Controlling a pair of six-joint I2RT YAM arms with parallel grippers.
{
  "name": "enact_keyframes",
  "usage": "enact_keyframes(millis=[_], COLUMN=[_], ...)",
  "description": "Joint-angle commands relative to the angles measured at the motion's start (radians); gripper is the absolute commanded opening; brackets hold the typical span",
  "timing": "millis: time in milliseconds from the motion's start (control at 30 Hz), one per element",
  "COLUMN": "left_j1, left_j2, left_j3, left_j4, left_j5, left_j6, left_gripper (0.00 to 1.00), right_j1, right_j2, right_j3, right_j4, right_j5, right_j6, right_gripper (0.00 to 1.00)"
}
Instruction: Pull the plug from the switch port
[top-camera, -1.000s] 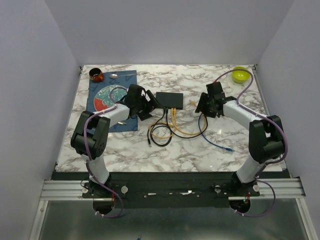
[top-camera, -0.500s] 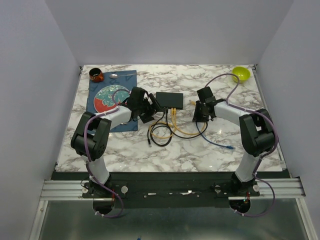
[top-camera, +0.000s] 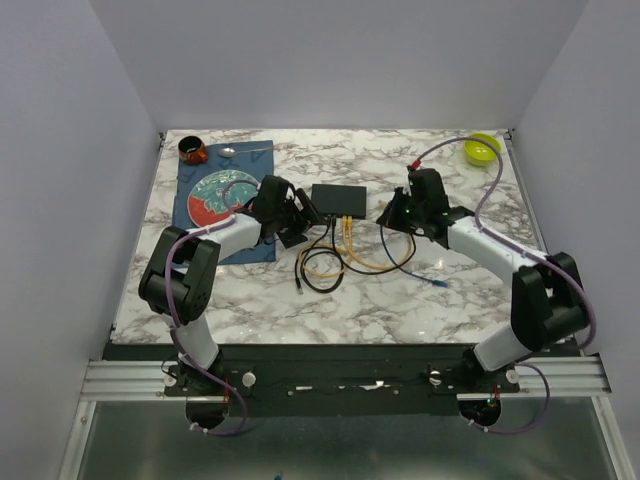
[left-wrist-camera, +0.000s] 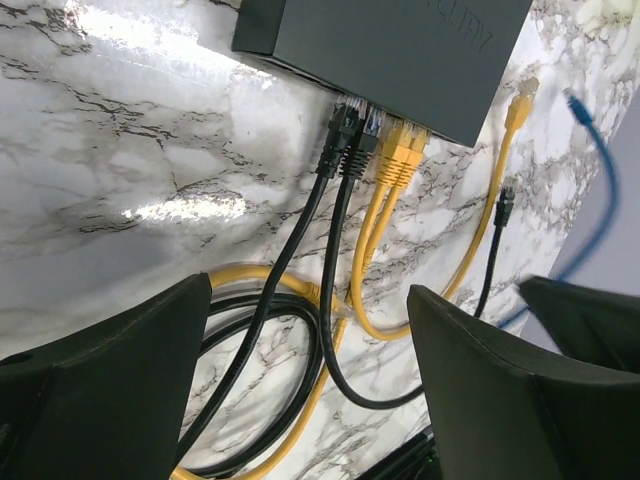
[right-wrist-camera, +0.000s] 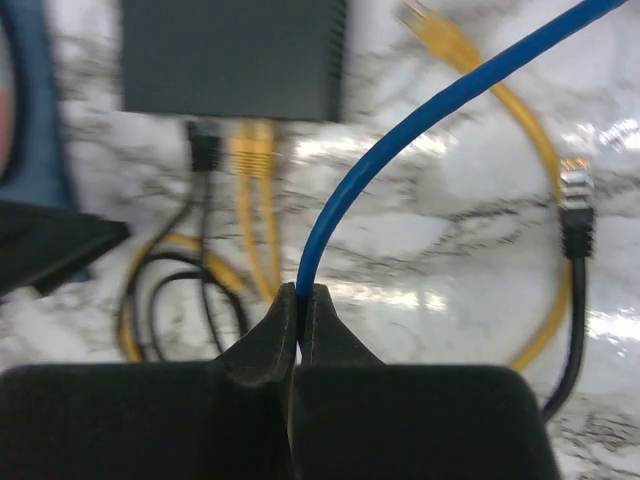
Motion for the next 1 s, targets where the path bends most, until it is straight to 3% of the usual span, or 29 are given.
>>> enact_keyframes(millis=[0, 133, 300, 500, 567, 700, 800, 900, 967], left_j1=[-0.002, -0.002, -0.002, -0.002, -0.002, -0.002, -0.002, -0.002, -0.002], left_j2=[-0.040, -0.041, -0.035, -0.043, -0.043, -0.032, -0.030, -0.035, -0.038], left_j3=[-0.020, -0.024, -0.024, -0.018, -0.017, -0.010, -0.010, -0.015, -0.017], left_j4=[0.017, 0.023, 0.029, 0.025, 0.028, 0.043, 0.051, 0.052, 0.052], left_j5=[-0.012, -0.015, -0.009, -0.016, -0.016, 0.000, 0.010, 0.016, 0.016], left_j6=[-0.005, -0.007, -0.013, -0.008, -0.010, -0.017, -0.024, -0.022, -0.022], left_gripper=[0.90, 0.89, 0.89, 0.89, 0.89, 0.89, 0.89, 0.89, 0.89], right_j1=[0.011, 0.013, 0.013, 0.013, 0.011, 0.006, 0.008, 0.008, 0.008], right_j2=[-0.151, -0.240, -0.380, -0.466, -0.492, -0.540, -0.509, -0.491, -0.471], right_j3=[-0.016, -0.022, -0.100, -0.037, -0.032, -0.091, -0.072, -0.079, -0.002], right_j4=[0.241, 0.279, 0.444, 0.278, 0.267, 0.438, 0.449, 0.500, 0.346], right_j5=[-0.103, -0.090, -0.092, 0.318, 0.365, 0.101, -0.048, -0.095, -0.007], right_j6=[0.023, -0.014, -0.052, -0.135, -0.158, -0.155, -0.088, -0.056, -0.057], right_gripper=[0.01, 0.01, 0.01, 0.01, 0.01, 0.01, 0.01, 0.01, 0.01])
